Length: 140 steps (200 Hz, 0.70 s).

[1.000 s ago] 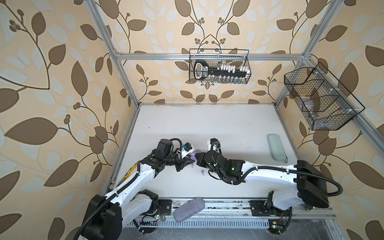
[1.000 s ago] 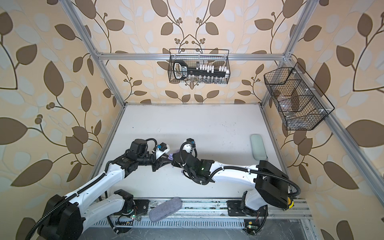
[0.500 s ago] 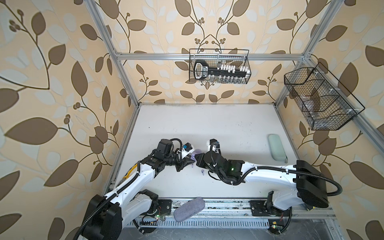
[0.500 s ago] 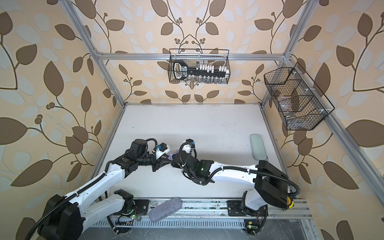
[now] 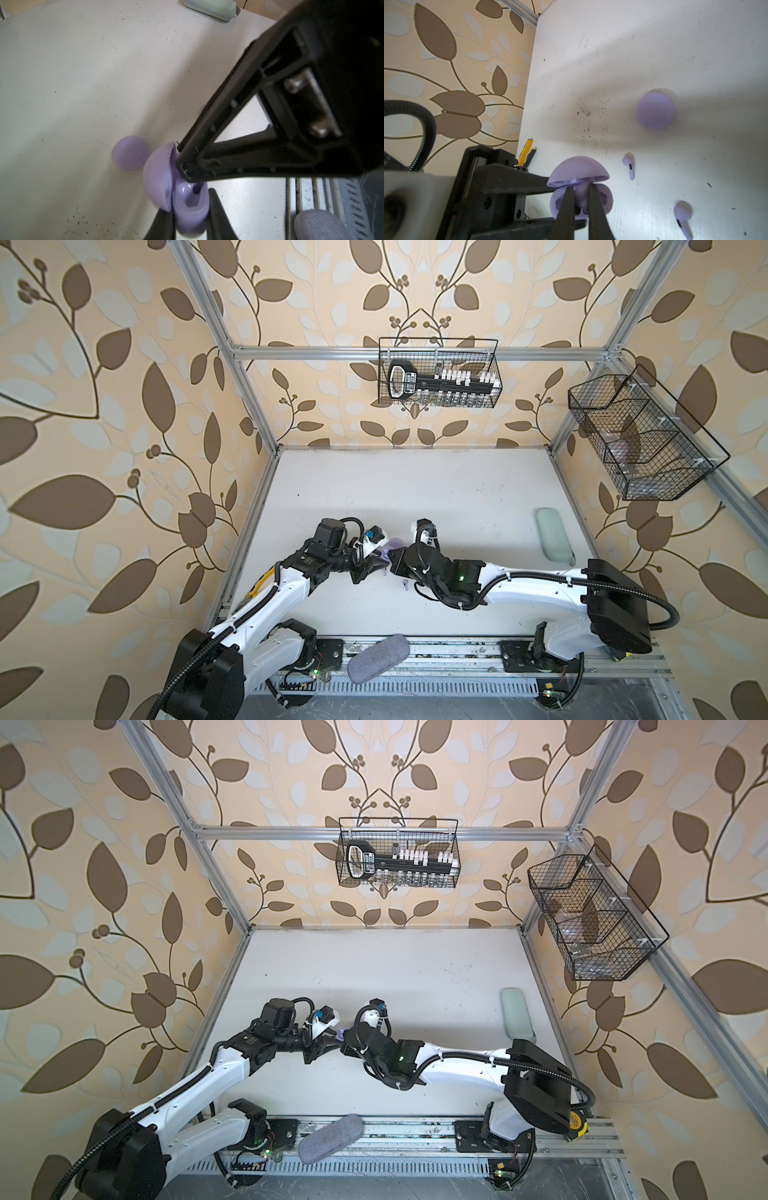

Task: Insert the wireless bluetooth earbuds into the charging case
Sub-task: 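Lower the earbud into a slot of the case with the right gripper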

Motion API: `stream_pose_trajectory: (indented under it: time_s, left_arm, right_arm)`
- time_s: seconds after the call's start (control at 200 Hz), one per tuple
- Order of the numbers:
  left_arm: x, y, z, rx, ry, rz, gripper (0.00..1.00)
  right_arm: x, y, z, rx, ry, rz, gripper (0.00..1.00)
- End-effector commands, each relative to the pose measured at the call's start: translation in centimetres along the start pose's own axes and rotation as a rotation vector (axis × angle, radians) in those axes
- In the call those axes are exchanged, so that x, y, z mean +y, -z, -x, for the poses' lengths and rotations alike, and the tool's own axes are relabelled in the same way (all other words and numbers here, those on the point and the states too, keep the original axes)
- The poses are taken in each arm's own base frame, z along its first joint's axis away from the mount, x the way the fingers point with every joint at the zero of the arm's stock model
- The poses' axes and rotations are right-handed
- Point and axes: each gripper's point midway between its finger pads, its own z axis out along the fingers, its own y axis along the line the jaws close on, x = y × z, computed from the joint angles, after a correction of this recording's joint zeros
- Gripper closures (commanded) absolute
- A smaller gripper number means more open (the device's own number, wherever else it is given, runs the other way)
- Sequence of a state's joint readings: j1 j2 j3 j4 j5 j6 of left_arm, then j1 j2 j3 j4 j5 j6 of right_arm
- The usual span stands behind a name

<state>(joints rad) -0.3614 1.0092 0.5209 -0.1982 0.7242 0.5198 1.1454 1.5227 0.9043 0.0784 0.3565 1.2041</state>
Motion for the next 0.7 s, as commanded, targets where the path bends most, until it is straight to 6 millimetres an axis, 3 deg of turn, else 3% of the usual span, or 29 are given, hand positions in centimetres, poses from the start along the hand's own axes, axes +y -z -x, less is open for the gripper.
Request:
stream_pose_trajectory:
  time_s: [0.0,0.695]
  left_arm:
    - [-0.33,0.12,1.4,-0.05,-0.042,-0.015,0.95]
    - [-0.38,0.12,1.36,-0.049,-0.043,-0.017,0.95]
  right_arm:
    - [0.43,-0.07,-0.75,0.027,0.005,-0.01,0.9]
    - [0.25,0.51,-0.14,0.02,0.029,-0.017,0.87]
